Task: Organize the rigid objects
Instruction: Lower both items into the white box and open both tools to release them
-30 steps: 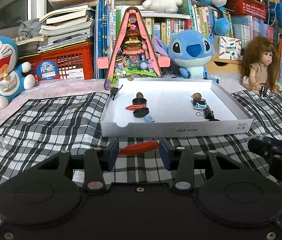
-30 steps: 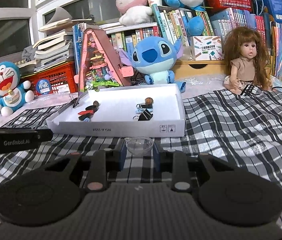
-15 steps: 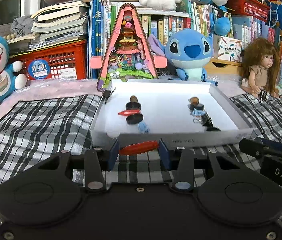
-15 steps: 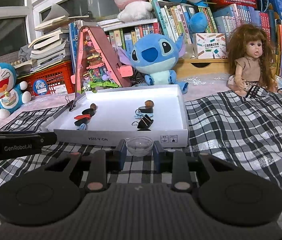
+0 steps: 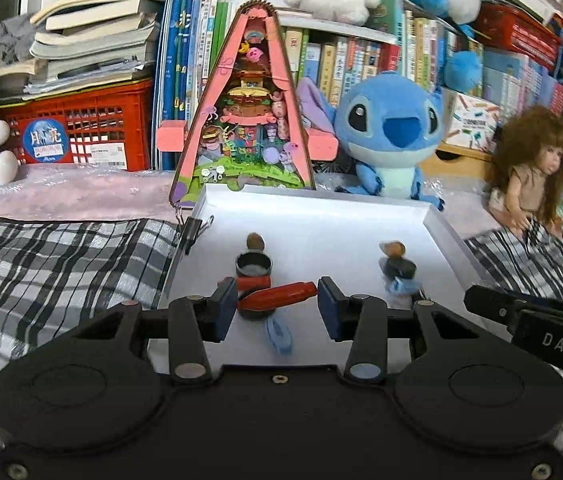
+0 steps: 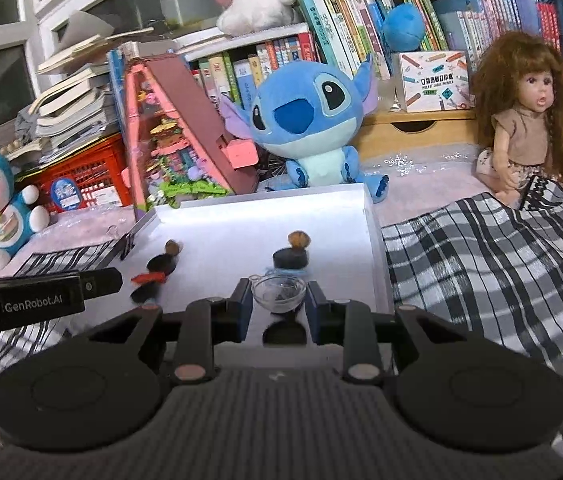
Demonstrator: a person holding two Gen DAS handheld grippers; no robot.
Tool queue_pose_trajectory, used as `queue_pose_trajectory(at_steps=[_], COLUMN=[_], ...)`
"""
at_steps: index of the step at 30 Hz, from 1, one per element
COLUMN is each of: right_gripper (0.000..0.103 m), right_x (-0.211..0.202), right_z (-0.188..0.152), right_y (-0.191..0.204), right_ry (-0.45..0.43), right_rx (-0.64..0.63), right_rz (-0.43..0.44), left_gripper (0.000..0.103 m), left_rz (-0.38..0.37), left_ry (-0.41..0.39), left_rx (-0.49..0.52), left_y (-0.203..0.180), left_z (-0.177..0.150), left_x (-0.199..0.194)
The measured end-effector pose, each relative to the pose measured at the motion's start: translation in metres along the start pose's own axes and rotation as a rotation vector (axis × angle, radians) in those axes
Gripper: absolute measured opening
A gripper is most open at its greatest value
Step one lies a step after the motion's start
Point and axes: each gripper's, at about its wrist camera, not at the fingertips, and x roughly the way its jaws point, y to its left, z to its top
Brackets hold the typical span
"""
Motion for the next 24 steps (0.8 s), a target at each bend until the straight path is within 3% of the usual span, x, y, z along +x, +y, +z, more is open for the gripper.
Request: queue_pose_trajectory(at_steps=[9, 24], right_gripper=[0.034, 0.033], right_x=[0.035, 0.091], right_z=[0.024, 0.06], right_y=[-0.019, -0.021], right_ry=[0.067, 0.102], right_rx=[0.113, 0.155], right_rz=[0.01, 0.022], left_gripper=[0.041, 0.042], left_rz=[0.015, 0.034], left_ry=[0.022, 0.022], left_rx=[-0.043, -0.021], left_y=[0.01, 0.008], left_z=[0.023, 0.054], left_x=[0.038, 0.098])
